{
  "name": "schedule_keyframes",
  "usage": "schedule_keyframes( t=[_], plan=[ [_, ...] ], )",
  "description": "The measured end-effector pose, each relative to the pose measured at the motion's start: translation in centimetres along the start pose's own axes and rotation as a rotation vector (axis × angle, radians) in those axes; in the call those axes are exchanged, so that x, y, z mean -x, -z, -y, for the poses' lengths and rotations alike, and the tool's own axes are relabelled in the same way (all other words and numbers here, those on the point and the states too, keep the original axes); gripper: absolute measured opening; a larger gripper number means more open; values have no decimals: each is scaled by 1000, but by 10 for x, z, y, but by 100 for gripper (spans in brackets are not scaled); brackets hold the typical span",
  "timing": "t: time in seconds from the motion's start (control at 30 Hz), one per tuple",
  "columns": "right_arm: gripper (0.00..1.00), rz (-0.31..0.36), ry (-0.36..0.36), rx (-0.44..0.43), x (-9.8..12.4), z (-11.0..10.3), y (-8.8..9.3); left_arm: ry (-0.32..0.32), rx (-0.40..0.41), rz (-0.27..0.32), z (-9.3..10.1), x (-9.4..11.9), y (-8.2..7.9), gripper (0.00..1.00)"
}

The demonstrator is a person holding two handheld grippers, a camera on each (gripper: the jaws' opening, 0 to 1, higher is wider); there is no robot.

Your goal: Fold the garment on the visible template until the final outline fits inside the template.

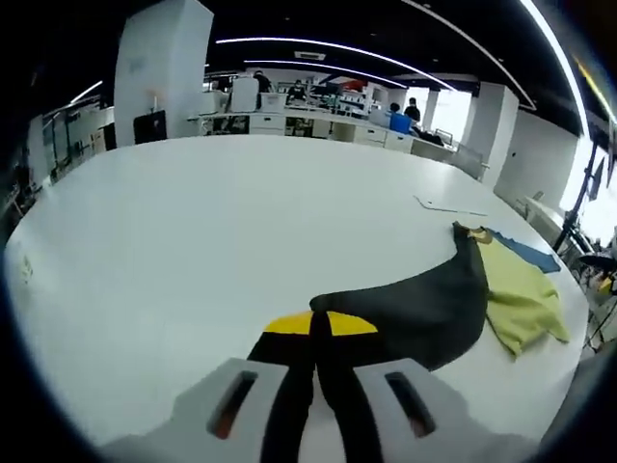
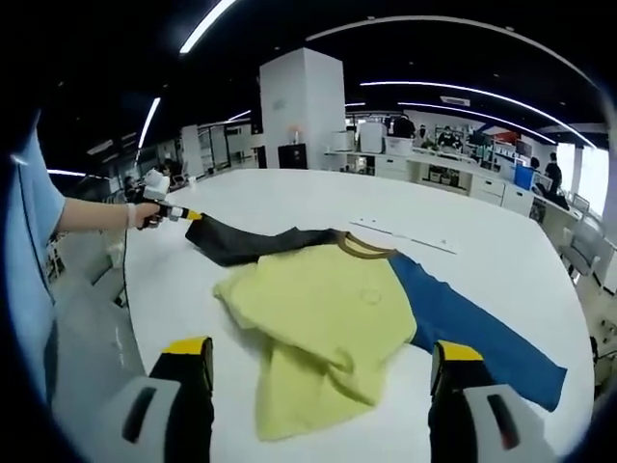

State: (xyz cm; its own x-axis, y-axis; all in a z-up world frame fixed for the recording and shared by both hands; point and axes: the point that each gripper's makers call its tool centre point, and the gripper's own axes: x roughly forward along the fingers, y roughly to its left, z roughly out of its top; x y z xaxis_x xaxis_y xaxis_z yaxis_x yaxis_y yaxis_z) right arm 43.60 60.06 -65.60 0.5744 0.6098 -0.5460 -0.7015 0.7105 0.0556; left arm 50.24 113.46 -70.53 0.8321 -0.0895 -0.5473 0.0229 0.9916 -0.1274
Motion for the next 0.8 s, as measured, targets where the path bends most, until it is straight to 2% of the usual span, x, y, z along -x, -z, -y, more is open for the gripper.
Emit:
schedule_keyframes(
  t=[0.1, 0.27, 0.4, 0.8],
  plan=[
    [95, -5, 4, -12, 0, 1, 3, -12, -8, -6, -5, -4, -2, 0],
    [95, -22, 17, -19, -1, 5, 8, -35, -15, -27, -26, -22, -8, 0],
    [96, -17, 24, -26, 1, 8, 5, -61, -11, -36, -44, -35, -9, 0],
    [96, -55, 76, -46, 8, 20, 18, -84, -20, -66, -70, -64, -1, 0]
  ],
)
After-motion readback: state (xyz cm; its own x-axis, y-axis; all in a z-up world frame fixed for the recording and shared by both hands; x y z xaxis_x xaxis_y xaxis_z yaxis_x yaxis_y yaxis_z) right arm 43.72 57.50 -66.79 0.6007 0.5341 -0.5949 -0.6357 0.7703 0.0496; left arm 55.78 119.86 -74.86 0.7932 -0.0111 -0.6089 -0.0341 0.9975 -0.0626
